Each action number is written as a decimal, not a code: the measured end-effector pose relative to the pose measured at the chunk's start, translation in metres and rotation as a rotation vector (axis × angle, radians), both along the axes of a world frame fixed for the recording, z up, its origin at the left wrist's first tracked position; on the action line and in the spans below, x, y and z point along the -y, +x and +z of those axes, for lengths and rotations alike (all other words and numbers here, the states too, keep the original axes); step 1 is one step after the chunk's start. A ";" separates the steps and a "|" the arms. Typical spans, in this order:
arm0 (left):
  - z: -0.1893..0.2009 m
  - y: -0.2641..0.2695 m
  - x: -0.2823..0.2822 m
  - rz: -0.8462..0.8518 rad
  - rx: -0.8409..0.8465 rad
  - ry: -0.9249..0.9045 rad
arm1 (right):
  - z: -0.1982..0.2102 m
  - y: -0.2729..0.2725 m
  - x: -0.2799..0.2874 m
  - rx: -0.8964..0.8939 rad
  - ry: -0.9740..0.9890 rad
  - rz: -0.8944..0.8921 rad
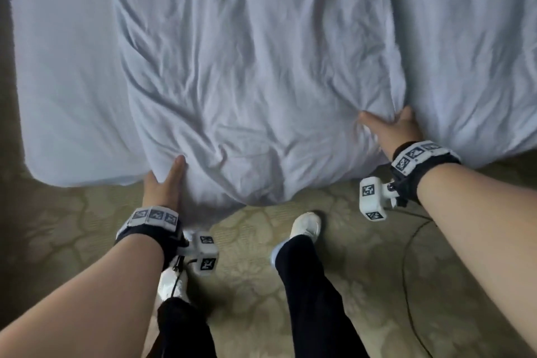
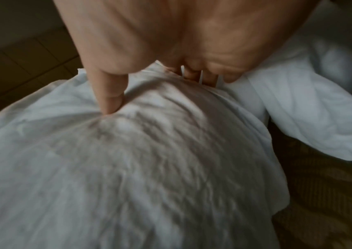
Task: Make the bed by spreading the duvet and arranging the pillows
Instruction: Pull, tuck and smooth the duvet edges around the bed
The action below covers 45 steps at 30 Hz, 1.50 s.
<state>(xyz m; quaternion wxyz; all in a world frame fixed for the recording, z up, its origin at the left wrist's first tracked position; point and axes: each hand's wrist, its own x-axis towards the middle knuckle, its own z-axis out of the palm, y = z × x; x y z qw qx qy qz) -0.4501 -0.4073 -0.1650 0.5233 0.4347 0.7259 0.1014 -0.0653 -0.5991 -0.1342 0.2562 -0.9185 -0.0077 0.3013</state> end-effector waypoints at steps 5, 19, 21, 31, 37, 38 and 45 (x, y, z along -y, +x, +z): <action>0.009 0.002 0.027 0.091 0.327 -0.367 | -0.013 0.001 0.007 -0.090 0.036 0.046; 0.059 -0.010 0.113 0.146 0.614 -0.236 | -0.024 -0.052 0.066 -0.226 0.044 0.119; 0.078 -0.008 0.120 0.156 0.678 -0.223 | -0.014 -0.055 0.073 -0.174 0.068 0.093; 0.071 -0.022 0.148 0.143 0.570 -0.271 | 0.030 -0.075 0.086 -0.018 -0.010 0.230; 0.068 -0.043 0.140 0.091 0.193 -0.052 | 0.034 -0.045 0.098 0.161 -0.100 0.355; 0.071 -0.055 0.137 0.030 0.060 -0.011 | 0.042 -0.035 0.102 0.227 -0.114 0.340; 0.049 -0.059 0.156 -0.296 -0.340 -0.055 | 0.030 -0.035 0.112 0.182 -0.136 0.305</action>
